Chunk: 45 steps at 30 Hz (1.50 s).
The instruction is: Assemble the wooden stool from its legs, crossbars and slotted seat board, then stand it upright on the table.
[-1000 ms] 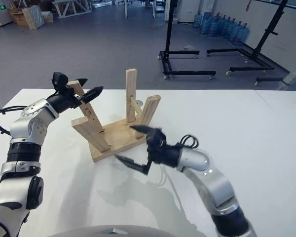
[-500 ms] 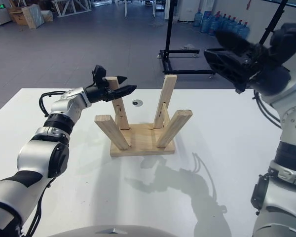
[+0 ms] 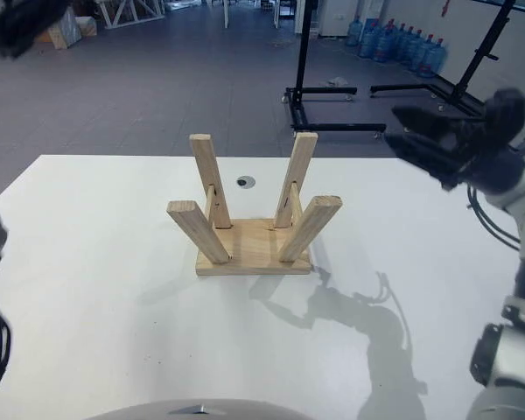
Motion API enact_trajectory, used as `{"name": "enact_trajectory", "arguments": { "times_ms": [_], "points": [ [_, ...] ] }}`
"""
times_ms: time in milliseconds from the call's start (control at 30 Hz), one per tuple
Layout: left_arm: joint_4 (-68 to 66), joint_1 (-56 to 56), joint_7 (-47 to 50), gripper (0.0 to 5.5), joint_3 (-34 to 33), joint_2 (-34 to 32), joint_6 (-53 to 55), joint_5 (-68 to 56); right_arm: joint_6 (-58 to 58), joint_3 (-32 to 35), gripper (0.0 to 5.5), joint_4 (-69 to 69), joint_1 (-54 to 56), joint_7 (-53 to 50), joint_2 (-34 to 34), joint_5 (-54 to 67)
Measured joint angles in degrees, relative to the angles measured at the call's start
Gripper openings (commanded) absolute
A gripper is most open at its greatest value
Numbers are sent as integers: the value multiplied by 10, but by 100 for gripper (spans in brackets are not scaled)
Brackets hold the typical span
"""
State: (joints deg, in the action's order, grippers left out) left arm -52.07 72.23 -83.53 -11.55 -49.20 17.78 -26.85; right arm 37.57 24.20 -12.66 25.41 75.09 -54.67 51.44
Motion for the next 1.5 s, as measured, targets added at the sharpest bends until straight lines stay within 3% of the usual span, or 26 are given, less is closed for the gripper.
{"name": "enact_trajectory", "arguments": {
  "times_ms": [167, 267, 333, 467, 767, 1100, 1500],
  "points": [
    [165, -344, -65, 540, 65, -128, 66, -111, -34, 48, 524, 46, -228, 77, -1, -45],
    [337, -518, -87, 540, 132, -100, 106, -154, -100, -30, 524, 88, -251, 91, 51, -88],
    [411, -561, -81, 540, 142, -73, 106, -152, -126, -70, 524, 93, -217, 84, 74, -111],
    [460, -571, -18, 540, 140, -21, 87, -118, -178, -108, 524, 60, -146, 45, 105, -157],
    [476, -500, 81, 540, 110, 69, 93, -110, -188, -131, 524, 83, -119, 25, 146, -149],
    [538, -490, 98, 540, 118, 129, 120, -127, -176, -153, 524, 83, -67, 3, 168, -149],
    [528, -494, 122, 363, 116, 161, 115, -116, -176, -173, 301, 82, -63, 2, 179, -150]
  ]
}}
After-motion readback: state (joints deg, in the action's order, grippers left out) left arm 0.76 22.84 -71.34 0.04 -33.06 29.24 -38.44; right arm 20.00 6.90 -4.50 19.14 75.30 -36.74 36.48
